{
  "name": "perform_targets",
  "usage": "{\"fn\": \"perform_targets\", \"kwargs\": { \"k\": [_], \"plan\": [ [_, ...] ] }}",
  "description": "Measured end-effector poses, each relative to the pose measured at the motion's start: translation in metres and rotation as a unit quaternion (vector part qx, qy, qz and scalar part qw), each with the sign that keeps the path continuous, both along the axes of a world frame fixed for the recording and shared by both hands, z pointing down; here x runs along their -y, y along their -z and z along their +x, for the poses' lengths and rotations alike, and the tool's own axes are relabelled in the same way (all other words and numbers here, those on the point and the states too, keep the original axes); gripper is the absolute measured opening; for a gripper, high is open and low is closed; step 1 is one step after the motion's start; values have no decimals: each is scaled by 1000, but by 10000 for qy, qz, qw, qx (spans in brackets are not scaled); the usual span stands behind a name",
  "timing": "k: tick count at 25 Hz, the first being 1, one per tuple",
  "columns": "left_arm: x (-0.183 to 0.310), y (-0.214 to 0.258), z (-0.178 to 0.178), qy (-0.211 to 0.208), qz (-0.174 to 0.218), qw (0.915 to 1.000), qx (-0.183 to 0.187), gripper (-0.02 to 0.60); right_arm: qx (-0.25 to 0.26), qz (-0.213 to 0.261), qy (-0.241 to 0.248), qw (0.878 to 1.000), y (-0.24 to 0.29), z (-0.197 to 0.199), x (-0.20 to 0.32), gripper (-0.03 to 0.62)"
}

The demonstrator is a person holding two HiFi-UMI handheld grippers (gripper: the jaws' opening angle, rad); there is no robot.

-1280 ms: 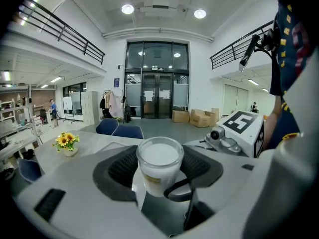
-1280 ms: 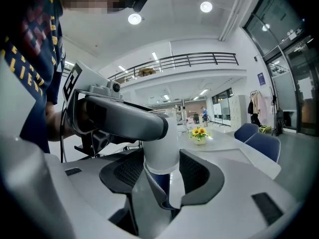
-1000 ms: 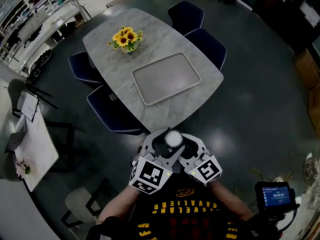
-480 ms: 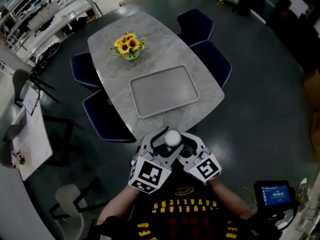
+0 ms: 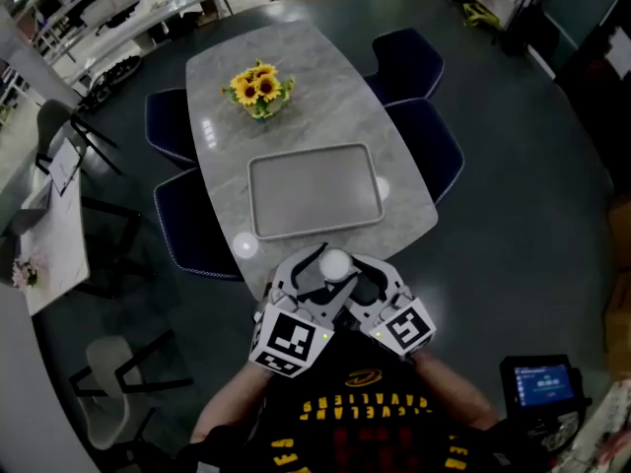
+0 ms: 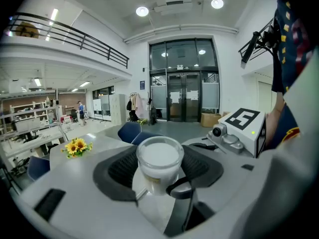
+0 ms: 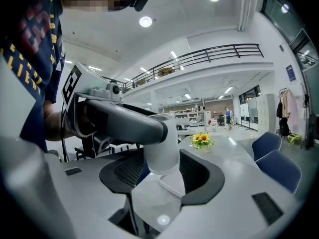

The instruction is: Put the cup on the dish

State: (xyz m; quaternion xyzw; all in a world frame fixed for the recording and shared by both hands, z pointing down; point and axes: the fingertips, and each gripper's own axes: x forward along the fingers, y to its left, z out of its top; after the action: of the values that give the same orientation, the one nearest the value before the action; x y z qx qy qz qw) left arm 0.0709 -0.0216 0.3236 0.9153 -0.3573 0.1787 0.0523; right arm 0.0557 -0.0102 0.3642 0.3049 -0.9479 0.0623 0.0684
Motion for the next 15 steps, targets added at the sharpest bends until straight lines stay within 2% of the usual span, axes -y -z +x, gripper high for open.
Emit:
{"fn": "perform_targets", "kwargs": {
  "k": [5, 15],
  "plan": [
    [15, -2, 11, 217, -23, 9997, 56, 270, -29, 73, 289, 9996, 0, 8, 15, 210],
    [44, -9, 10, 339, -106, 9993, 121, 271, 12, 149, 423, 9990, -6, 7, 43, 210]
  ]
}}
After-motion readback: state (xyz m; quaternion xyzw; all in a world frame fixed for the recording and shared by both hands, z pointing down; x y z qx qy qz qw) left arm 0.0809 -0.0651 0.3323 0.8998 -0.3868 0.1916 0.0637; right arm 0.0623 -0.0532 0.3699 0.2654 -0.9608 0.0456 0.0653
